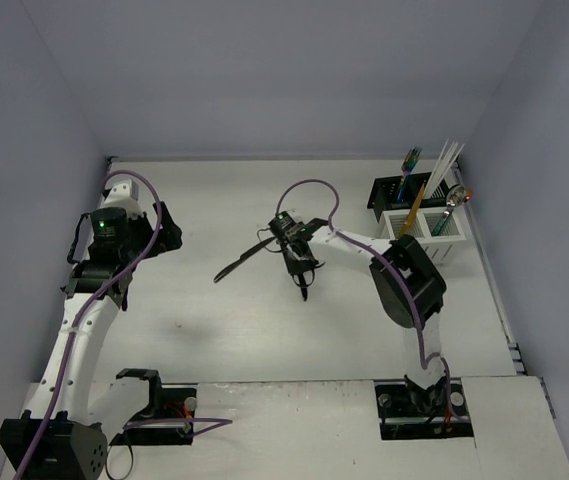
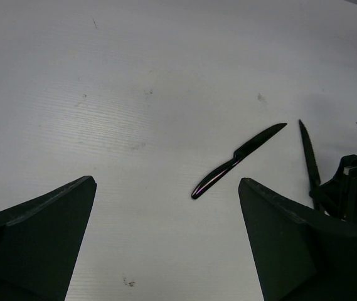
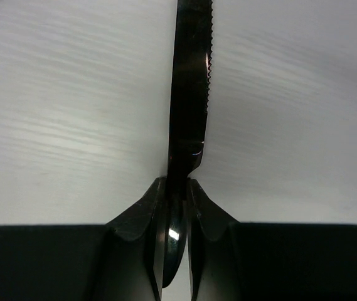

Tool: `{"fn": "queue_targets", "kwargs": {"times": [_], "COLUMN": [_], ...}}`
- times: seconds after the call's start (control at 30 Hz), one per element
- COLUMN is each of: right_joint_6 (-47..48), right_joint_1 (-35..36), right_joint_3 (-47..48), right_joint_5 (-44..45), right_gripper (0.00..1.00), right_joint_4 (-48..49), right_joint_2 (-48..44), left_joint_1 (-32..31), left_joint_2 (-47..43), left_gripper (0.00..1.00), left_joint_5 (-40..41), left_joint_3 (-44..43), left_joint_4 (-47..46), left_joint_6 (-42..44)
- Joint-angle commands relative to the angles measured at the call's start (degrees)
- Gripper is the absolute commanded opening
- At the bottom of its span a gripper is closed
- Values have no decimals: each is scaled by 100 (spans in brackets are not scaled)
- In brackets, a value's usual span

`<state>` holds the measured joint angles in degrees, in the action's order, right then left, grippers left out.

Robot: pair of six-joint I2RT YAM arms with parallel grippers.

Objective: Sort the eating utensils into containers

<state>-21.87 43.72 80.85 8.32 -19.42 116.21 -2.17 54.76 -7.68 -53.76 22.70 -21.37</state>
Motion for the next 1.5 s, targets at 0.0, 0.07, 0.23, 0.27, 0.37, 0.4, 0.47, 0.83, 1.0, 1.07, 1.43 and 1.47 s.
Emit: {"fn": "queue_targets", "kwargs": {"times": [0.0,0.07,0.23,0.27,0.37,0.4,0.47,0.83,1.0,1.07,1.43,1.47], "right_joint_6": [345,412,508,537,717,808,1001,1466,1452,1378,1262,1275], "right_joint_1": [-319,-336,-373,-423,-699,-783,-1039,-2976,-3295,-3355,-3350,-3350], "right_joint_3": [-192,-149,1,8,-133,-307,-714,-2260,-2583,-2715,-3453,-3491], "right_joint_5": [678,836,1806,1971,2534,2567,2552,2088,1993,1946,1844,1836], "right_gripper": [0,0,0,0,0,0,0,0,0,0,6,8], "right_joint_4": [-364,-347,-211,-154,337,693,1418,4281,4847,4968,5625,5633], "right_joint_2": [-1107,-1368,-2122,-2344,-2928,-3175,-3607,-4251,-4022,-3913,-3638,-3648], "left_joint_1": [50,50,50,43,50,50,50,50,50,50,42,42], "left_joint_2": [-48,-30,-45,-52,-37,-36,-36,-5,7,32,331,379], "left_gripper": [97,97,97,97,97,97,97,97,97,97,97,97], "left_joint_5": [-11,-21,4,4,-19,-28,-40,-122,-139,-190,-685,-744], "left_joint_3": [-176,-172,-162,-169,-170,-170,-170,-170,-174,-173,-244,-254], "left_joint_4": [-240,-232,-248,-241,-255,-252,-248,-266,-261,-275,-327,-327], "left_joint_6": [-52,-52,-52,-52,-61,-61,-61,-43,-34,-26,-46,-43]}}
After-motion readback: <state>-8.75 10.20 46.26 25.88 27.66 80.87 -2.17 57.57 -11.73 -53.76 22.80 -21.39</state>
